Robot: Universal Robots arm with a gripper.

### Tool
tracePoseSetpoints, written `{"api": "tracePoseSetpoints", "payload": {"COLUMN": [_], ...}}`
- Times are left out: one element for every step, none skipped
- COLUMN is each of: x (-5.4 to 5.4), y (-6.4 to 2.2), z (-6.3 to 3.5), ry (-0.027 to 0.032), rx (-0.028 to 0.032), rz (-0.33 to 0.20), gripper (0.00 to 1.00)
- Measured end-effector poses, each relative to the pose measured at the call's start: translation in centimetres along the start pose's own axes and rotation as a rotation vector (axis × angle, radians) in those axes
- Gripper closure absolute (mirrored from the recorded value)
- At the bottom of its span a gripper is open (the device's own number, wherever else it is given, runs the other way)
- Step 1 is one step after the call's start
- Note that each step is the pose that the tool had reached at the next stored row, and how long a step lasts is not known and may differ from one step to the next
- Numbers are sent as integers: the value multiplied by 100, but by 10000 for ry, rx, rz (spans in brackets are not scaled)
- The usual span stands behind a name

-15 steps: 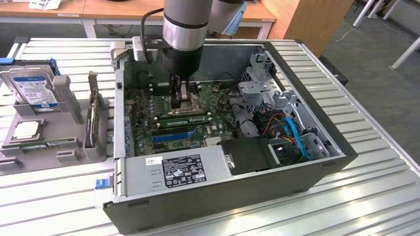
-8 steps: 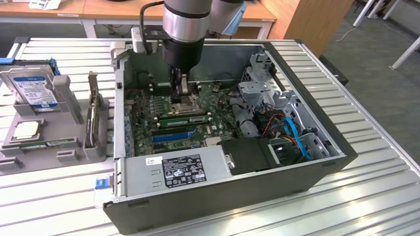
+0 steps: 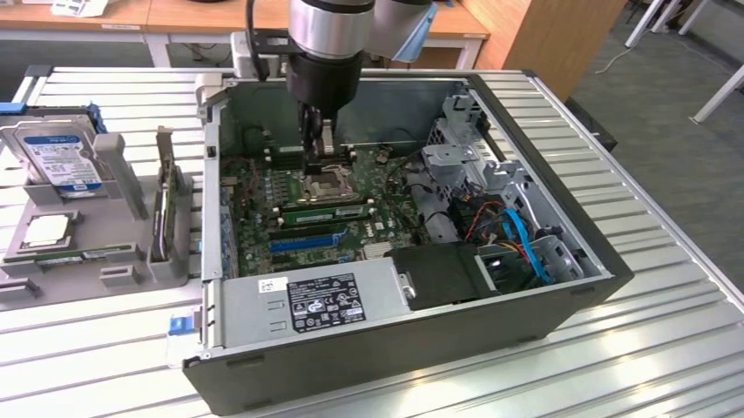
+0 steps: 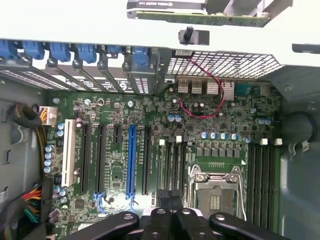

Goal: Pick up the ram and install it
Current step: 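Press down the ram until it locks into place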

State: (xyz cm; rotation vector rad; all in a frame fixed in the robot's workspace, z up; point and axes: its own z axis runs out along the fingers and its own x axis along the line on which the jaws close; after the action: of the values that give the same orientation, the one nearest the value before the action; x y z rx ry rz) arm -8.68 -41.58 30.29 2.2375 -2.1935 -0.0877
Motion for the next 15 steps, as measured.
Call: {"api": "tracePoseSetpoints", "payload": {"x": [0,-1,-2,-2,-3,-3,-4,-4,-4,-5,-5,-6,-6,-6,-7], "y": [1,2,2,3,3,4,5,5,6,6,7,7,8,8,9], "z": [-16,-33,-48,-64,-78,-93,-105,-116,-127,-139,-151,-163,-176,-187,-199], "ry": [0,0,0,1,1,0,0,0,0,-1,0,-1,0,0,0], "rx": [1,0,0,0,0,0,0,0,0,0,0,1,0,0,0], "rz": [0,0,0,0,0,0,0,0,0,0,0,0,0,0,0], "gripper": [90,90,90,90,90,90,90,90,90,90,90,90,90,90,90]}}
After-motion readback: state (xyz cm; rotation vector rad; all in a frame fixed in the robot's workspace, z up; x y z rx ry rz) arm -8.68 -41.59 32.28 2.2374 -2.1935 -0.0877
